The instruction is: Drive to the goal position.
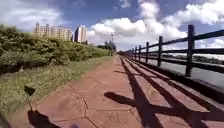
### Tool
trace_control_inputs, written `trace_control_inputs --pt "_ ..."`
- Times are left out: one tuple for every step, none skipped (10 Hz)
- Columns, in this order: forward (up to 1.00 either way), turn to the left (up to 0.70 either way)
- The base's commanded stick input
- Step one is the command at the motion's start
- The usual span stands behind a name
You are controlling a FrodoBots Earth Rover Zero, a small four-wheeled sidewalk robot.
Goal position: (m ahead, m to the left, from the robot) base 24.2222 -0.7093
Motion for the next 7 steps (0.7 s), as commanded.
trace_control_inputs --pt "0.85 0.00" --pt "0.85 0.00" --pt "0.85 0.00" --pt "0.85 0.00" --pt "0.85 0.00" --pt "0.85 0.00" --pt "0.85 0.00"
